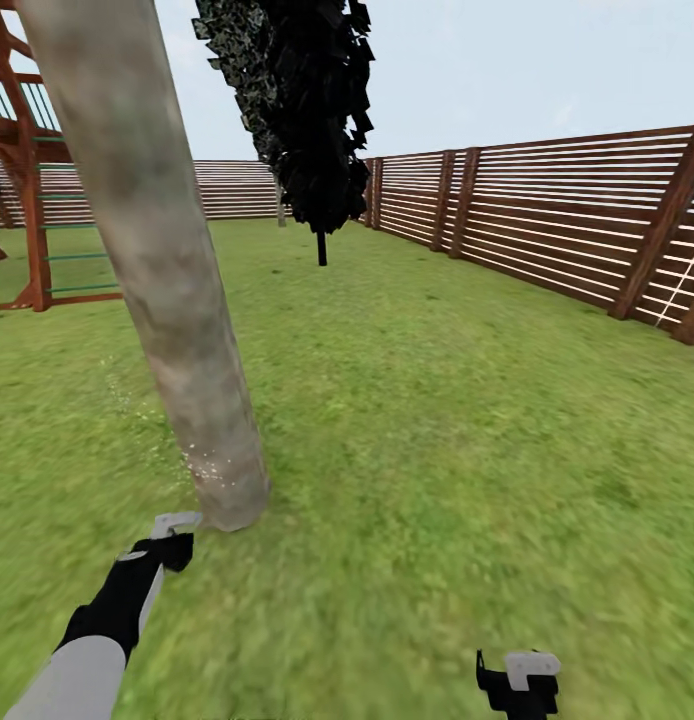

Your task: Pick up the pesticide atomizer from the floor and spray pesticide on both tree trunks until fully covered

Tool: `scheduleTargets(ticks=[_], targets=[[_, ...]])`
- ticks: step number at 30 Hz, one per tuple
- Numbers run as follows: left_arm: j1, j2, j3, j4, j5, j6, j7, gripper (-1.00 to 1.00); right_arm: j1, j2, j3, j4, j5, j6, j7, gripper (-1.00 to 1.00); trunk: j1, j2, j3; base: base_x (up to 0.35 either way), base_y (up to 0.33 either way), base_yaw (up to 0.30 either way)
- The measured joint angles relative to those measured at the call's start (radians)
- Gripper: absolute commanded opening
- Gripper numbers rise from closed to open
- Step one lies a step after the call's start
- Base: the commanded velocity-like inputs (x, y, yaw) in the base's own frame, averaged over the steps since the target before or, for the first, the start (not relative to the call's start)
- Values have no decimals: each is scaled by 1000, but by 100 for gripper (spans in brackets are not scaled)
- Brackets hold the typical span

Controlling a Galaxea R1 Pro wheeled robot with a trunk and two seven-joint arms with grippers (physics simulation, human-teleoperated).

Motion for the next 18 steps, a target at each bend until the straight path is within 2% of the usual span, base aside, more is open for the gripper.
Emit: scheduleTargets(ticks=[3, 6, 9, 13, 14, 16, 18], targets=[[-9, -5, -85, -101, 1, 55, -68, -100, 0, 0, 1, 0, 1, 0, 2, 100, 0, 0, 0, 0, 0, 6], [-7, -4, -114, -169, 0, 146, -132, -100, 0, 0, 1, 0, 2, 0, 3, 100, 0, 0, 0, -40, 0, 0], [-2, -4, -119, -230, -2, 178, -168, -100, 0, -1, 1, 0, 2, 0, 3, 100, 0, 0, 0, -288, 0, 0], [-8, -4, -120, -256, -3, 212, -172, -100, 0, 0, 1, 0, 2, 0, 3, 100, 0, 0, 0, -294, -36, 0], [-10, -4, -120, -265, -3, 217, -173, -100, 0, 0, 1, 0, 2, 0, 3, 100, 0, 0, 0, -115, -94, 0], [-21, -4, -121, -316, -3, 283, -173, -100, 0, 0, 1, 0, 2, 0, 3, 100, 0, 0, 0, -37, -37, 0], [-23, -5, -121, -366, -2, 311, -176, -100, 0, -1, 1, 0, 2, 0, 3, 100, 0, 0, 0, -8, -8, 0]])
